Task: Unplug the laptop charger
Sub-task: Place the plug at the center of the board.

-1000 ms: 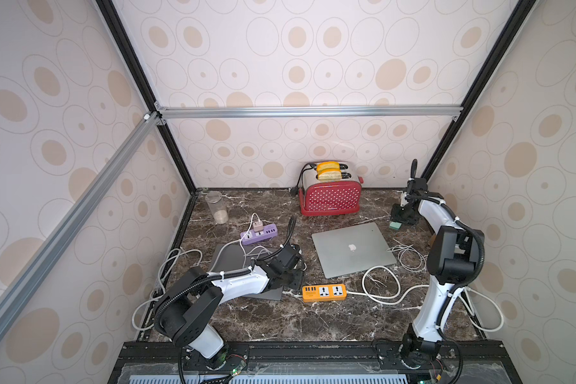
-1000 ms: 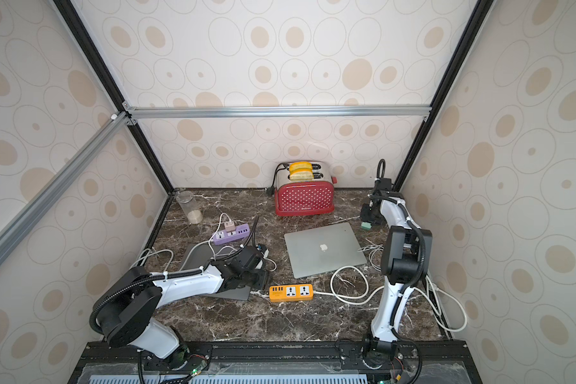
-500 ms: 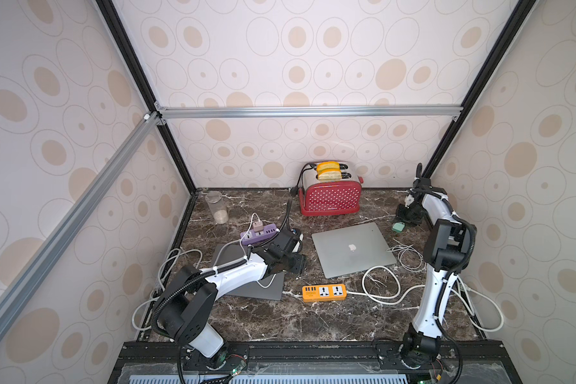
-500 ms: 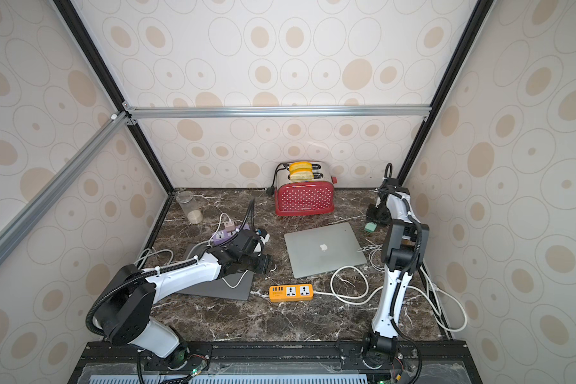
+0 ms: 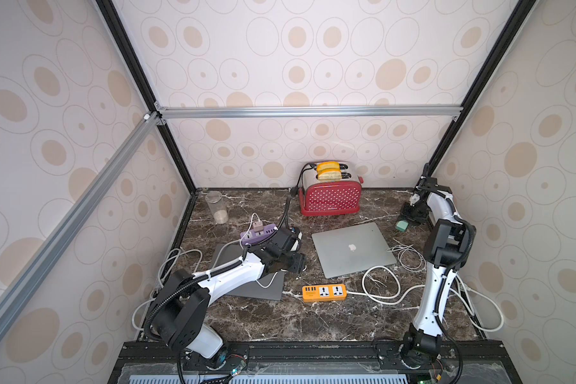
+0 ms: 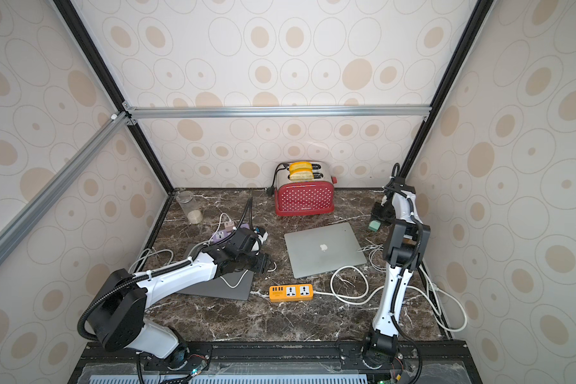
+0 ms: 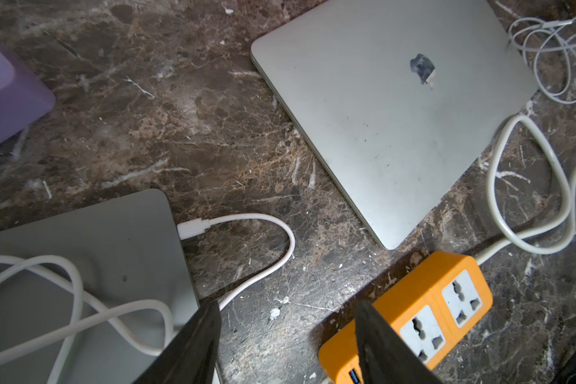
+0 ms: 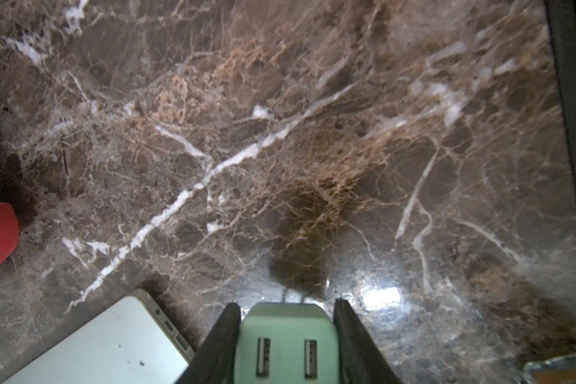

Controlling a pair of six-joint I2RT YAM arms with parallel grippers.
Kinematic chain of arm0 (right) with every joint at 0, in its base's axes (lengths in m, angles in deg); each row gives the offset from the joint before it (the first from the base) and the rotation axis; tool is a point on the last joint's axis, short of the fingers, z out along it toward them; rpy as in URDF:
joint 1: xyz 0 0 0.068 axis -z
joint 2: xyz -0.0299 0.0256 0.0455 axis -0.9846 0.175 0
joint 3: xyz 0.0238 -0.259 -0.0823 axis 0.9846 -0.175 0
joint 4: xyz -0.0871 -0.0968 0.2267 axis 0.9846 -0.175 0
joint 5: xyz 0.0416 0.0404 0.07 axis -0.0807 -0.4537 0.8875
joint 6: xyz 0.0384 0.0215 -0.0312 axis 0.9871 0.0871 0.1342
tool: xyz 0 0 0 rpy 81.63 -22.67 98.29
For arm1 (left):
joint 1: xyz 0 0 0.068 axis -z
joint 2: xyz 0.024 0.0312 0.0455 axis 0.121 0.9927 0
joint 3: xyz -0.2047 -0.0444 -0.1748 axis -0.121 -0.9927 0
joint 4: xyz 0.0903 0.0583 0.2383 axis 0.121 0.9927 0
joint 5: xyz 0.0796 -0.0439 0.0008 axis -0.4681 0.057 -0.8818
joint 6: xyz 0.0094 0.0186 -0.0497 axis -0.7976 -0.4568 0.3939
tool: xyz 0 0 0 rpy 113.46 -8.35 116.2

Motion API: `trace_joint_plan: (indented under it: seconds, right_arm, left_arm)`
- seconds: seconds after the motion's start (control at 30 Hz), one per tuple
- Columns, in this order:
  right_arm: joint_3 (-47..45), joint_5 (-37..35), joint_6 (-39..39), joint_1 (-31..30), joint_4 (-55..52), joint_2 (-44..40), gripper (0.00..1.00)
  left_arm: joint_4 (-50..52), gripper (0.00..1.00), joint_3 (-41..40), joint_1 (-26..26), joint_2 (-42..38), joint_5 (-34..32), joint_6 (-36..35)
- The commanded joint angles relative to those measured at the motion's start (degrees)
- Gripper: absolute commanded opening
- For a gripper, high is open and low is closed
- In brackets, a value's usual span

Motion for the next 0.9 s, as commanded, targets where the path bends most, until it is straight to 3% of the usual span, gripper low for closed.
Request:
trace_joint_plan:
  seconds: [0.0,0.33,0.87]
  right_arm:
    - [1.9,-0.8,-0.6,0.1,-3.9,3.6,0.30]
    - [4.2,0.0,-0.9,0.4,-5.0,5.3,0.37]
    - [4.4,-0.9,-1.9,0.6,-4.8,3.1,0.59]
  left_arm:
    - [2.1,0.66,1.4,-0.4,-2.5,-1.2,-0.4]
    - [3.0,0.67,-0.9,-0.4,-6.4,-2.6,0.4]
    - [6.9,0.66,0.0,-0.4,-9.7,-7.0,-0.5]
